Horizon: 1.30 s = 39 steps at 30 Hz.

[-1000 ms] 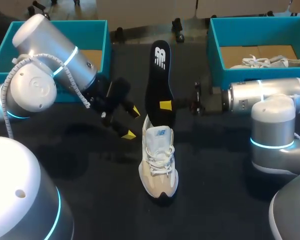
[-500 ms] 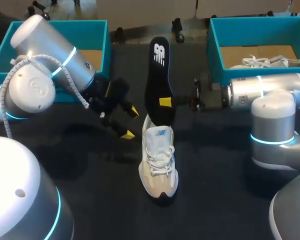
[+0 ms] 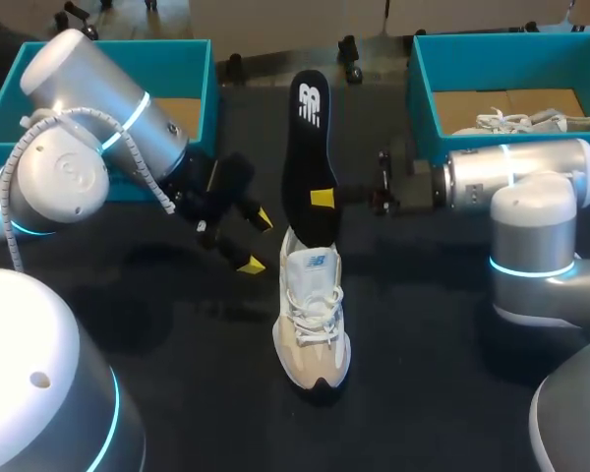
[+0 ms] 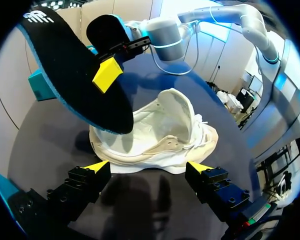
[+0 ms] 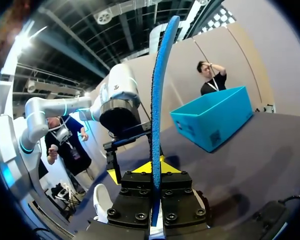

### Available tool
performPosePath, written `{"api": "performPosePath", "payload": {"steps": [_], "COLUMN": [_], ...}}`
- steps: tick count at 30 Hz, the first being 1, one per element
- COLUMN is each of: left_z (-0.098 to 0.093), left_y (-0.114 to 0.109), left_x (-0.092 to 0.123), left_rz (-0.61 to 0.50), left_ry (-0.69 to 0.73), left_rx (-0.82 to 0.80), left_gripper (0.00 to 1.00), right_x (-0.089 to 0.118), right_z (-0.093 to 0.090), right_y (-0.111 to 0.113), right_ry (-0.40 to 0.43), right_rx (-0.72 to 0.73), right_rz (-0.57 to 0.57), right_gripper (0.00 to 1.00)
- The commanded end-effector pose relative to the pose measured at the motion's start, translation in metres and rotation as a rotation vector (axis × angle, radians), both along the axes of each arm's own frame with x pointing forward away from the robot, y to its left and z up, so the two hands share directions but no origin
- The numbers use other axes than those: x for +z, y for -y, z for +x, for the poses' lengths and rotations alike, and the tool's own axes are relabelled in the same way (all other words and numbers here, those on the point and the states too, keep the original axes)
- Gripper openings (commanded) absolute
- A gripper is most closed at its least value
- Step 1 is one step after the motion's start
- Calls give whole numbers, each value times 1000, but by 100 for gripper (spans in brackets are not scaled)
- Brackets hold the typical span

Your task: Take the shoe out of the shoebox, open the shoe tongue, remove and reinsert the insole, then place the shoe into the shoebox

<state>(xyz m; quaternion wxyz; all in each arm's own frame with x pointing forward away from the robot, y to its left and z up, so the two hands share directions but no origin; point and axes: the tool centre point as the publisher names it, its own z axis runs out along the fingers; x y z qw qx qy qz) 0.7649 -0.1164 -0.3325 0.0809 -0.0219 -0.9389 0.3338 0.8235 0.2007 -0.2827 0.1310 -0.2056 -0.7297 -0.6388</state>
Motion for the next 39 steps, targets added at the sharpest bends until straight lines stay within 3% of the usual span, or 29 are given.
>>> {"api": "performPosePath", "payload": {"steps": [1, 39], "left_z": [0, 0], "left_y": [0, 0], "left_x": [0, 0], "left_rz": [2, 2], "left_ry": [1, 1], "left_rx": [0, 0], "left_gripper": [100, 100], "right_x": [-3, -33], "right_z": [3, -12], "right_y": [-5, -17], "right_ry": [-1, -7], "right_rx": [8, 36], "right_rz": [0, 34], "right_gripper": [0, 0]}}
